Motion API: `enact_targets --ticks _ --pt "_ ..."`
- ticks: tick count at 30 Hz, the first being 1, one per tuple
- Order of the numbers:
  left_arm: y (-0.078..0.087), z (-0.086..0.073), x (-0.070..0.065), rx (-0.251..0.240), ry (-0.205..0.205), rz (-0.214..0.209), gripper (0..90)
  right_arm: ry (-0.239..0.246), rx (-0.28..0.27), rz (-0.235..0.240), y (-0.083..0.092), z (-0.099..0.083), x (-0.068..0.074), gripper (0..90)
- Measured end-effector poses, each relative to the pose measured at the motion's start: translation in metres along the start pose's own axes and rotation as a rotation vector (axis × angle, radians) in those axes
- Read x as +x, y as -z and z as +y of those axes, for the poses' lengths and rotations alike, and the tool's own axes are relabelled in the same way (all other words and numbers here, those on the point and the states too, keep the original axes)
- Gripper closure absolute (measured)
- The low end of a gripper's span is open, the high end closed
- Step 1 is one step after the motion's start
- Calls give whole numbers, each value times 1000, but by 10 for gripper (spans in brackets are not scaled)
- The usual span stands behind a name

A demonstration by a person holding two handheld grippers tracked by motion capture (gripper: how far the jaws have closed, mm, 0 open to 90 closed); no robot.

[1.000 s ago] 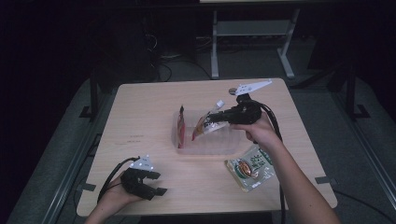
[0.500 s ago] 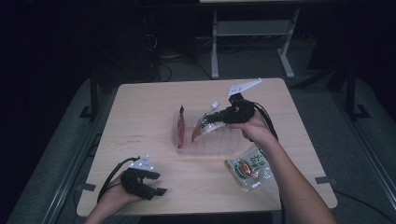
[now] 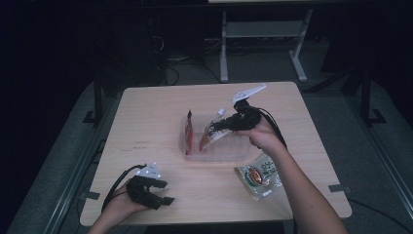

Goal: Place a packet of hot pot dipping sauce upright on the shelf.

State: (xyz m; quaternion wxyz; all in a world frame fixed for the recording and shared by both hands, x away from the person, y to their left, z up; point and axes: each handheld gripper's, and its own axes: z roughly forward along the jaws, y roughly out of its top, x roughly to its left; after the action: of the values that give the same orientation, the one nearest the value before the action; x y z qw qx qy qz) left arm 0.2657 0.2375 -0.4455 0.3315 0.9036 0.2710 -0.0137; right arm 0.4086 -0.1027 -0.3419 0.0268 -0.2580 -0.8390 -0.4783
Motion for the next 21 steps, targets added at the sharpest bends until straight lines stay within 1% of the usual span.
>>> enact_targets --ticks 2,10,11,13,16,21 --pt "0 0 0 6 -9 1 307 -4 -5 5 -2 0 -2 893" --pt "-1 0 0 4 -7 -2 307 -30 -18 -2 -8 1 -7 884" --pt "-1 0 0 3 -9 -3 306 -23 -18 -4 -8 1 -7 882" --pt "-1 0 0 4 -12 -5 307 -31 -14 -6 -11 1 -6 875" --pt "-1 0 1 3 -16 -3 306 -15 -11 -12 -14 1 -6 866" --pt "0 0 1 2 -12 -2 306 -3 -4 -15 -18 2 -4 842"
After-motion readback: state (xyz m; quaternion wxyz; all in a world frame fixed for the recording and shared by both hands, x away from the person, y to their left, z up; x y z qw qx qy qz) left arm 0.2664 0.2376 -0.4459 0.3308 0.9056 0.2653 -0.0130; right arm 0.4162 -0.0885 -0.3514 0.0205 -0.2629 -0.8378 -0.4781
